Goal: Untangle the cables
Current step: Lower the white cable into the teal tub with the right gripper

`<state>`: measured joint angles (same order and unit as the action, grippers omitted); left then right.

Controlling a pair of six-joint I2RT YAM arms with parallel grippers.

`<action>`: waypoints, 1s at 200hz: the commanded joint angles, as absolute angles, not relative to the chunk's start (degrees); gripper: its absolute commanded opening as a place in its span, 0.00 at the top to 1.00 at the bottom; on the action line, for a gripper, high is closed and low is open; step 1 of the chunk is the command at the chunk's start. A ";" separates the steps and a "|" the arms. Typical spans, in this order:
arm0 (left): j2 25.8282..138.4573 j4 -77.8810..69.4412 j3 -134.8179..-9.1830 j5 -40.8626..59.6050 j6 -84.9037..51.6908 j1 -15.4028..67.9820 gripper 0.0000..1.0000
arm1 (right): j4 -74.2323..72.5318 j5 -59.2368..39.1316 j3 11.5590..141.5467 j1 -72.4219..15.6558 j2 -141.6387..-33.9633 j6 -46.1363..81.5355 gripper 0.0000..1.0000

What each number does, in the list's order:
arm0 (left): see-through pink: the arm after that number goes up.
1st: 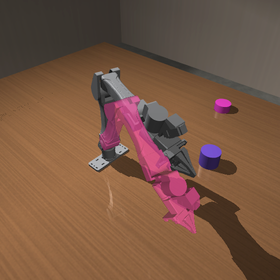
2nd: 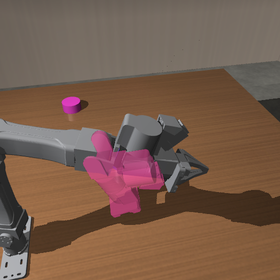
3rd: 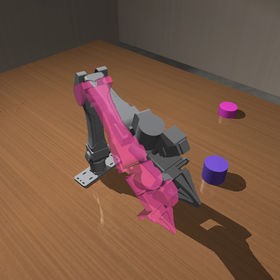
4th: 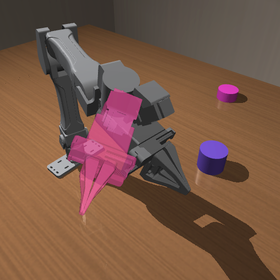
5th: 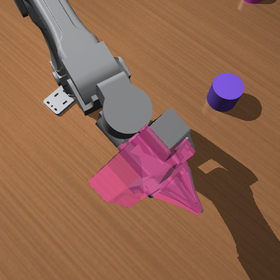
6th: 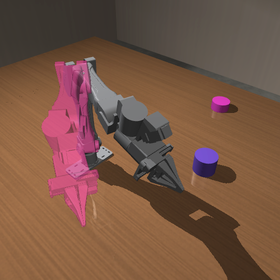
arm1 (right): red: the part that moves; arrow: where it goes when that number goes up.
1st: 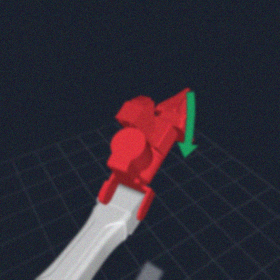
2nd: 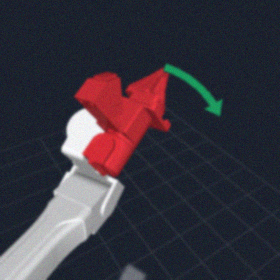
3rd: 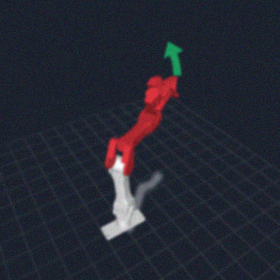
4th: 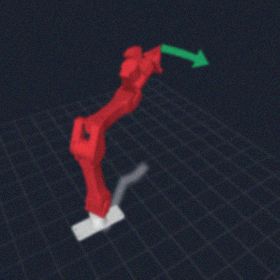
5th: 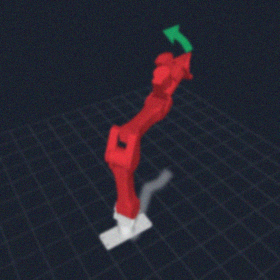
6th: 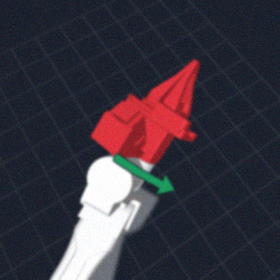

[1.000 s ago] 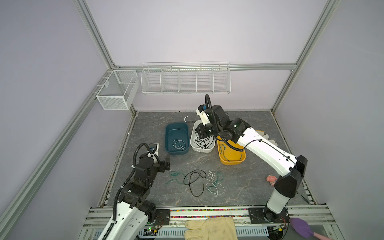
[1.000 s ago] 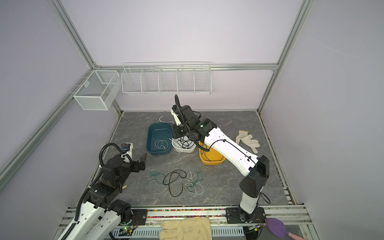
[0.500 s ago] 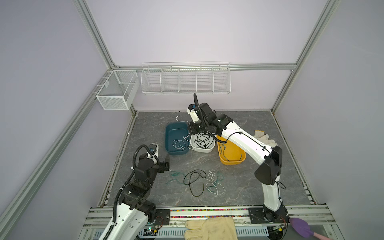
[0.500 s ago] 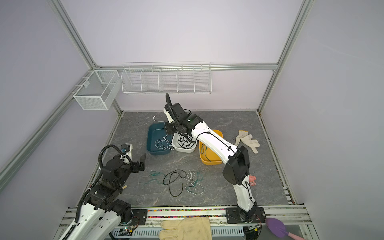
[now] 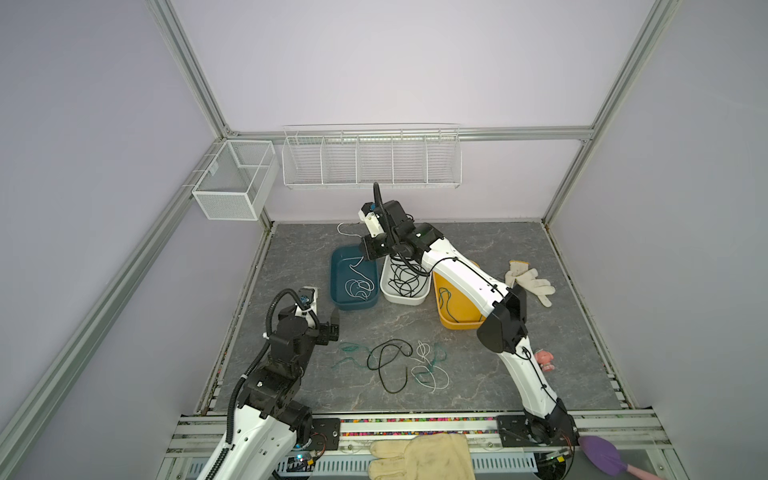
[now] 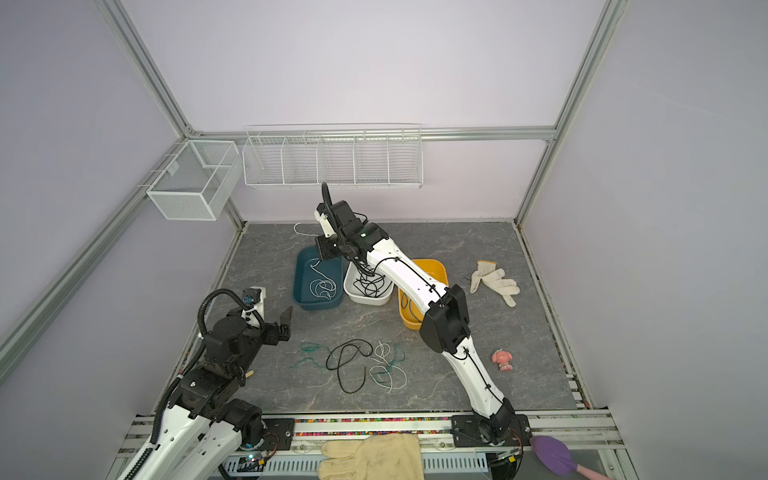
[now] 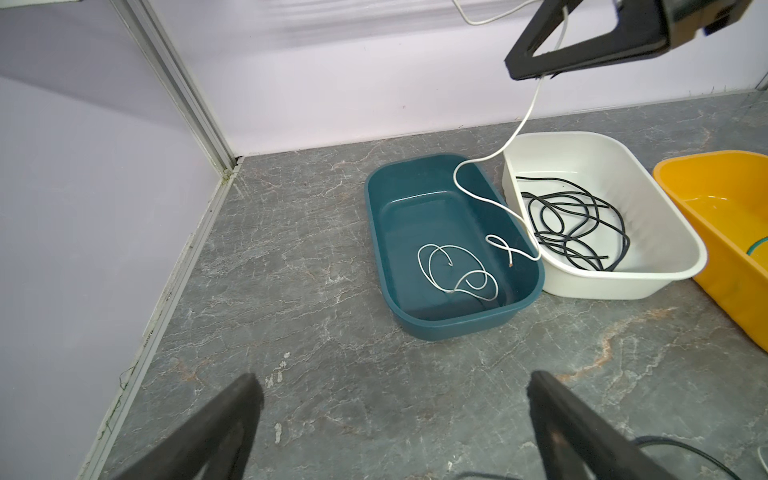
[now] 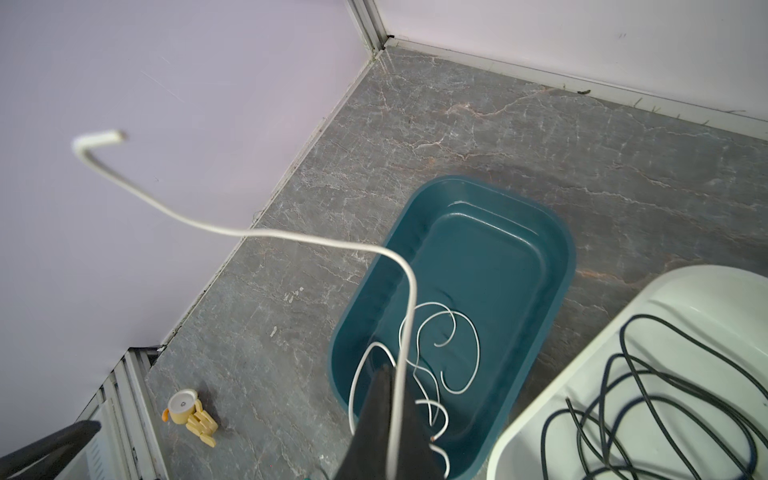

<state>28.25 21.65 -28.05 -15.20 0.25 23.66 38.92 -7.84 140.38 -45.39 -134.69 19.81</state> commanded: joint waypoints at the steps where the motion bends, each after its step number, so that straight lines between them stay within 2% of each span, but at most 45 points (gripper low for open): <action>1: 28.27 20.77 -27.86 -15.57 1.47 23.82 0.01 | 36.40 -11.18 141.93 -44.59 -138.54 21.32 0.93; 51: 28.13 20.78 -27.78 -15.40 1.59 23.82 0.01 | 37.08 -12.65 142.03 -44.56 -143.43 22.33 0.93; 95: 28.48 20.60 -27.77 -15.21 1.84 23.82 0.01 | 38.96 -12.54 141.03 -44.53 -144.53 22.41 0.89; 149: 28.59 20.48 -27.69 -15.07 1.96 23.82 0.01 | 41.14 -11.05 138.73 -44.55 -143.93 22.43 0.88; 200: 28.50 20.43 -27.51 -15.03 2.05 23.82 0.01 | 43.07 -11.15 137.04 -44.51 -140.67 22.60 0.81</action>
